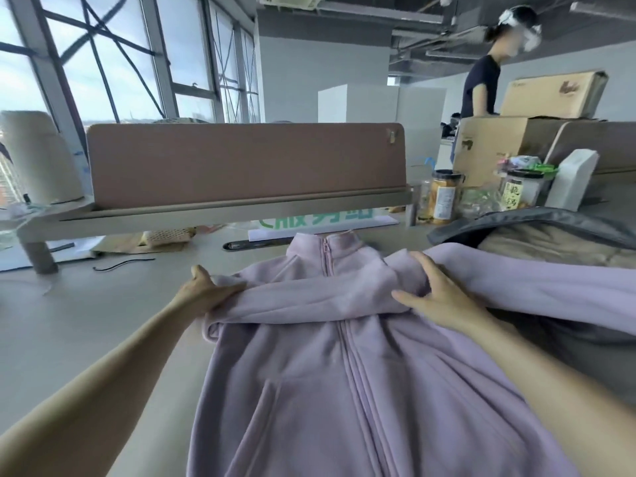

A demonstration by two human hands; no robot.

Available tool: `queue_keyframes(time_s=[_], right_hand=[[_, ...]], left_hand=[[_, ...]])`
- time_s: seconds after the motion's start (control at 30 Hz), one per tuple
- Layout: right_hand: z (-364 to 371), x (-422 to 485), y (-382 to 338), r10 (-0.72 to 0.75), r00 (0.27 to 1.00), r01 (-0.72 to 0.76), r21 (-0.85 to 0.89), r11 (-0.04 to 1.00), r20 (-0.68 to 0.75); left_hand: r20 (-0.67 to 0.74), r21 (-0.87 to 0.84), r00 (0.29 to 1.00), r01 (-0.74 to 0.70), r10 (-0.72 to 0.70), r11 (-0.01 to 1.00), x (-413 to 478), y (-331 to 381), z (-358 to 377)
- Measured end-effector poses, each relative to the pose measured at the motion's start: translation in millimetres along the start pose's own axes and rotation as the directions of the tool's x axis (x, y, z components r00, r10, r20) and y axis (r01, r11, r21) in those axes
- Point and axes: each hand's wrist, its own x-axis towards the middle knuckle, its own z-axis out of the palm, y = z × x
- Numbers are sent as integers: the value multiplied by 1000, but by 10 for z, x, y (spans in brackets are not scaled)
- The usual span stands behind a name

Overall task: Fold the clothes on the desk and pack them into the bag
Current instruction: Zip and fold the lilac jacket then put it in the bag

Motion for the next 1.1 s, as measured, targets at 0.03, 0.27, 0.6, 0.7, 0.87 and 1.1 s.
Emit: queue_keyframes(time_s=[0.03,0.27,0.6,0.7,0.87,1.1], right_hand=[[78,-1,4,-5,997,6,-16,1000,73],[368,-121,-37,-29,990,81,-397,914,136],[1155,89,-1010,-215,931,310,-327,892,295],[1495,94,-1363,-306,906,391,-301,870,292],[1662,107,-1503,-337,919,390,-347,853,204],[1555,21,-1486,-331,917,386,-286,877,221]], left_hand=[[35,-49,999,1,1,999,-11,-6,10],[-103,-63,974,-209,202,976,30,-185,39],[-323,183,930,-122,177,975,261,-1226,-1003],[-367,194,923,-44,114,980,211,-1579,-1253],[-463,471,831,-63,307,880,174,-1600,-1395],[31,333,842,-517,539,788,-279,-484,-689]])
